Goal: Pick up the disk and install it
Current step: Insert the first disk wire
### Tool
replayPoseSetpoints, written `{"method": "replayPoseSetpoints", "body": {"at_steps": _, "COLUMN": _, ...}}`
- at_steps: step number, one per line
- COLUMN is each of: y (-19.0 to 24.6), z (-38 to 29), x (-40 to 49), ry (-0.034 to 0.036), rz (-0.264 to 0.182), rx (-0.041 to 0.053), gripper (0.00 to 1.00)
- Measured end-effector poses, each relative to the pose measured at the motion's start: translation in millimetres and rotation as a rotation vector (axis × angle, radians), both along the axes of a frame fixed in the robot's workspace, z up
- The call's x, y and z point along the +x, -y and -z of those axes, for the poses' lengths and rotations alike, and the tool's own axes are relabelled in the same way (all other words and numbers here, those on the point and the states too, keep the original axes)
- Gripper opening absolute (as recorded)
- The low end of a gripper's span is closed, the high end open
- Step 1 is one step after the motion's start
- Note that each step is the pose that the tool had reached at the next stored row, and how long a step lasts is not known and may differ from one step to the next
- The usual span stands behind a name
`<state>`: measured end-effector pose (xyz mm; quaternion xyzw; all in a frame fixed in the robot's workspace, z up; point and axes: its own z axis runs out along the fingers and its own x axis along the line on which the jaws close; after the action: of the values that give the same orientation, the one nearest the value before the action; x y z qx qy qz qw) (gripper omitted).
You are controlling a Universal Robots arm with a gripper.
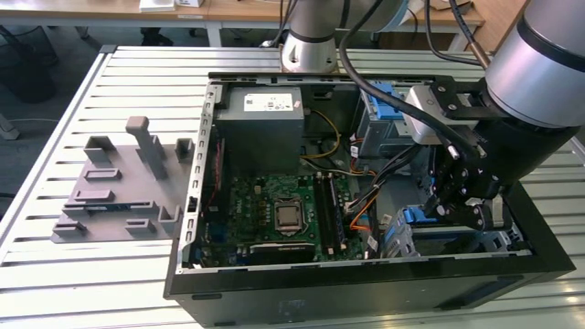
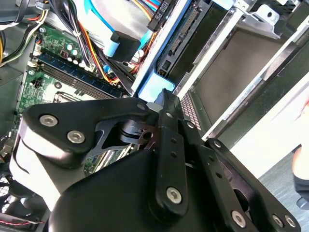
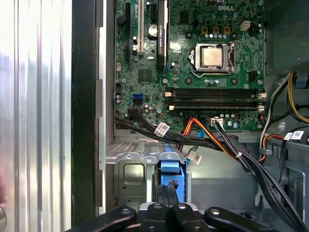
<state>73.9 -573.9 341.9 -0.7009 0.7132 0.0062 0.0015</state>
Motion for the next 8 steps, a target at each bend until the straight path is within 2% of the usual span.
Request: {"method": "replayPoseSetpoints", "body": {"at_steps": 8, "y": 0.0, "z": 0.2, "x": 2.4, "ry": 0.0000, "rz": 0.000, "rx": 0.0001, "gripper": 0.11}}
